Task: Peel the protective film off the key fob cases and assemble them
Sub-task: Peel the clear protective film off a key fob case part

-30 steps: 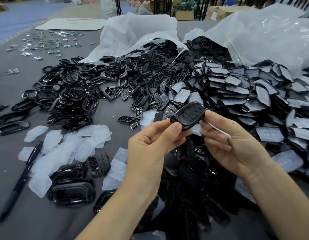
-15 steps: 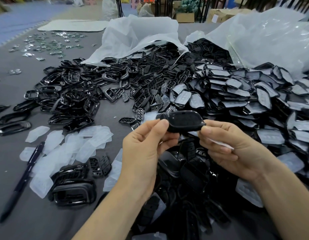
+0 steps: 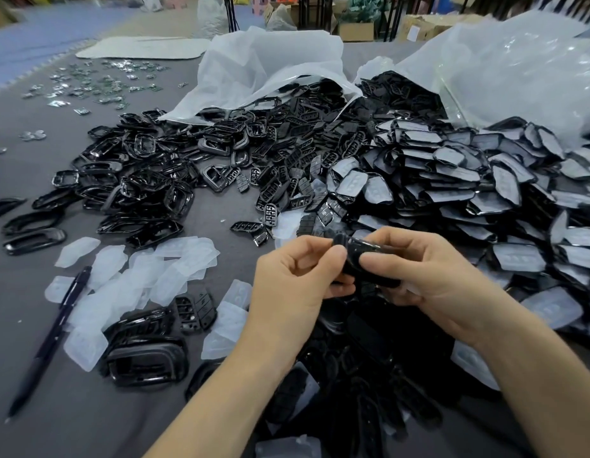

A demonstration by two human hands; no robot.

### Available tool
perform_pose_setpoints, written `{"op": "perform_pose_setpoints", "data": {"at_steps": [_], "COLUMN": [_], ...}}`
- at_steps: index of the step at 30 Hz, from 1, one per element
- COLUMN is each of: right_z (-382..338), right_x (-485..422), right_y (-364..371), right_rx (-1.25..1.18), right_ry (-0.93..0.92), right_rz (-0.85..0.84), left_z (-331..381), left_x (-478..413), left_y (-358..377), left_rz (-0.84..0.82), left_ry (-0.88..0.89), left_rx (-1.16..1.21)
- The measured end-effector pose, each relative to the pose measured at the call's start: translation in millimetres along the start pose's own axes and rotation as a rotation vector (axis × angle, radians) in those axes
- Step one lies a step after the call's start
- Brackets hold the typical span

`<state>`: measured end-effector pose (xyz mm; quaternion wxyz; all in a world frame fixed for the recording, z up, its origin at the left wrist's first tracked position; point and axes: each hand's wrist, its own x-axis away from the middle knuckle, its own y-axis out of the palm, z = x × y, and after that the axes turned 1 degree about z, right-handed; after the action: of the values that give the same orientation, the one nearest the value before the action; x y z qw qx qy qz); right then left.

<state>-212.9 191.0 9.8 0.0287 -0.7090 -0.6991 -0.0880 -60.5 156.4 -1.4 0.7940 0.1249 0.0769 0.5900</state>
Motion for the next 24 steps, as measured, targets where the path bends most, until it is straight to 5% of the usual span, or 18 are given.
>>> {"op": "perform_pose_setpoints", "data": {"at_steps": [11, 16, 24], "right_z": [9.2, 9.8, 1.5], "right_x": [-7.7, -5.2, -4.5], "right_y": [0.3, 2.0, 0.8], "right_rx": [0.253, 0.280, -0.122], "right_ry": [-0.186, -0.208, -0.264], "right_rz": [0.222, 0.179, 0.225], "left_z": [-5.6, -6.5, -3.5], "left_x": [0.8, 0.0, -3.6], "left_y": [0.1, 0.5, 0.2], "left_rz": [-0.006, 0.002, 0.034], "left_ry": [0.193, 0.149, 0.026], "left_rx": [-0.135, -0.093, 0.138]}}
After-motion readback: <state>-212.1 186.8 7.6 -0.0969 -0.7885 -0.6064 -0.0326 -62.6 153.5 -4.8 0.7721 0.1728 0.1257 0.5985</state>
